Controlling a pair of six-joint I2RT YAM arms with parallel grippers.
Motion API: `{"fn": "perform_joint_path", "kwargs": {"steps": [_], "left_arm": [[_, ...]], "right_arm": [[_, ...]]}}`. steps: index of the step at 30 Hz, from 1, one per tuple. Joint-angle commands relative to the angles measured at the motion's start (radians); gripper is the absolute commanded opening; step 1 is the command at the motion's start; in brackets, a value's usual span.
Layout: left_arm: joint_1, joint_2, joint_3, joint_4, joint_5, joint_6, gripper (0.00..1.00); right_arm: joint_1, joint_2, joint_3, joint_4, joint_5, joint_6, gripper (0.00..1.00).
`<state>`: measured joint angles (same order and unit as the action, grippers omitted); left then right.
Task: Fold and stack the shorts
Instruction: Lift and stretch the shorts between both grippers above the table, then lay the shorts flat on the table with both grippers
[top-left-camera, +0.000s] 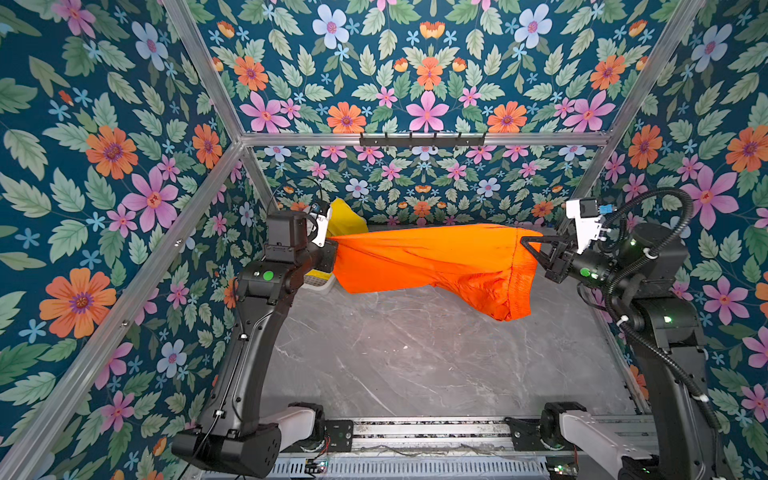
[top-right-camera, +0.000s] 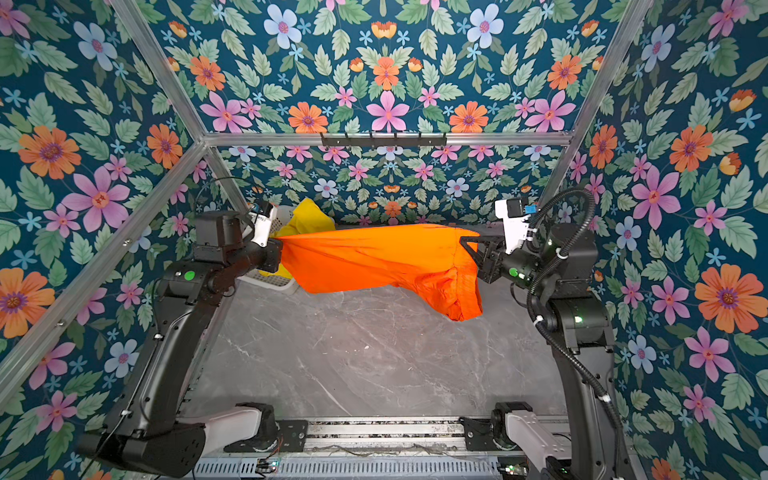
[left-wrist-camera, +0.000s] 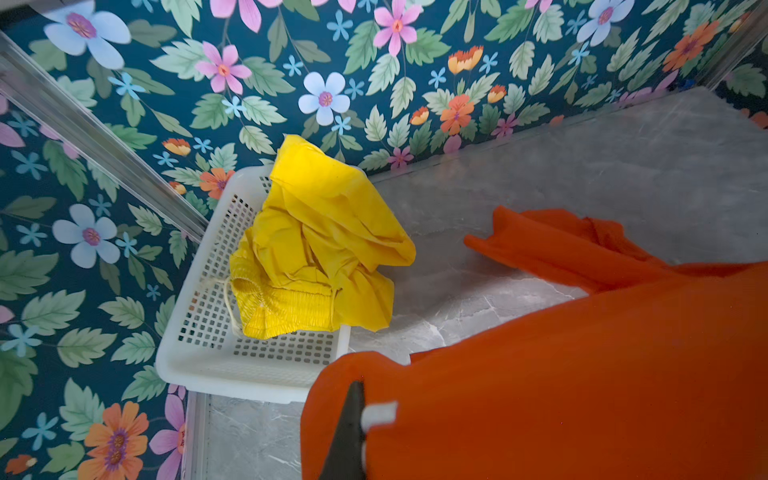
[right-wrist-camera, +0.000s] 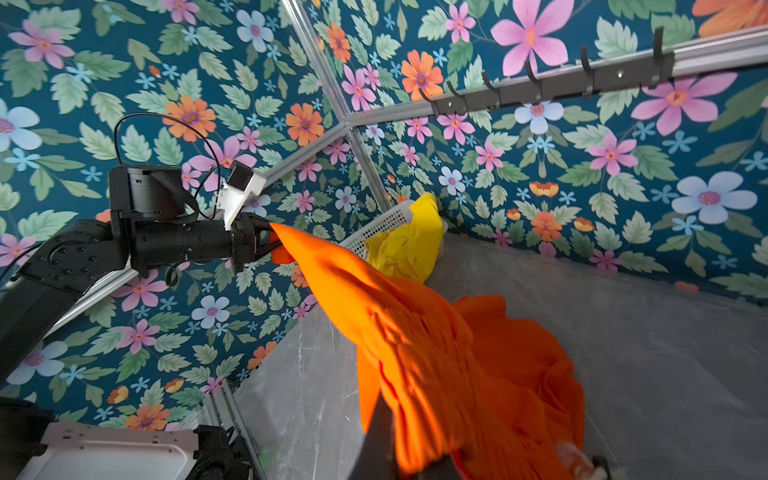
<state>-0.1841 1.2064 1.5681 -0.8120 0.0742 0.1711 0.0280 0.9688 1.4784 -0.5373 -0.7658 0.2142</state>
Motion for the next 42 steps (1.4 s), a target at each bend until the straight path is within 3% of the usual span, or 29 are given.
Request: {"fn": "perform_joint_path", "kwargs": {"steps": [1, 7, 12, 15, 19, 21, 22, 24, 25, 27, 29, 32, 38, 42], "left_arm": [[0.008, -0.010, 0.010, -0.081, -0.139, 0.007, 0.00], [0.009, 0.087, 0.041, -0.005, -0.101, 0.022, 0.00], [0.009, 0.325, 0.305, 0.024, -0.063, 0.039, 0.00], [0.011, 0.522, 0.608, -0.004, -0.058, 0.061, 0.00], [0.010, 0.728, 0.998, -0.013, -0.005, 0.076, 0.00], [0.009, 0.692, 0.963, 0.061, 0.028, 0.076, 0.00], [0.009, 0.634, 0.872, 0.124, 0.038, 0.076, 0.00], [0.009, 0.494, 0.634, 0.262, 0.057, 0.088, 0.00], [0.009, 0.414, 0.499, 0.328, 0.066, 0.098, 0.00], [0.010, 0.300, 0.304, 0.394, 0.056, 0.106, 0.00], [0.009, 0.215, 0.149, 0.388, 0.041, 0.120, 0.00], [0.008, 0.123, -0.070, 0.382, 0.052, 0.122, 0.00], [-0.030, 0.053, -0.353, 0.269, 0.142, 0.176, 0.00], [-0.119, 0.064, -0.439, 0.188, 0.009, 0.220, 0.00]], "right_arm": [[-0.007, -0.012, 0.007, 0.031, 0.010, 0.028, 0.03], [-0.007, 0.120, 0.045, 0.045, 0.004, 0.050, 0.02], [-0.007, 0.392, 0.262, 0.041, 0.037, 0.037, 0.01], [-0.007, 0.624, 0.545, -0.019, 0.068, 0.024, 0.01], [-0.011, 1.012, 1.239, -0.259, 0.071, 0.012, 0.00], [-0.018, 1.159, 1.600, -0.356, 0.045, 0.034, 0.00], [-0.026, 1.179, 1.679, -0.363, 0.025, 0.053, 0.00], [-0.032, 1.097, 1.570, -0.351, -0.013, 0.063, 0.00], [-0.029, 1.024, 1.429, -0.345, -0.038, 0.037, 0.00], [-0.025, 0.831, 1.037, -0.254, -0.065, 0.000, 0.00], [-0.023, 0.585, 0.569, -0.029, -0.040, -0.004, 0.00], [-0.022, 0.381, 0.150, 0.111, 0.009, -0.037, 0.00], [-0.022, 0.258, -0.226, -0.001, 0.053, -0.051, 0.00], [-0.022, 0.188, -0.428, -0.016, 0.031, 0.017, 0.00]]}}
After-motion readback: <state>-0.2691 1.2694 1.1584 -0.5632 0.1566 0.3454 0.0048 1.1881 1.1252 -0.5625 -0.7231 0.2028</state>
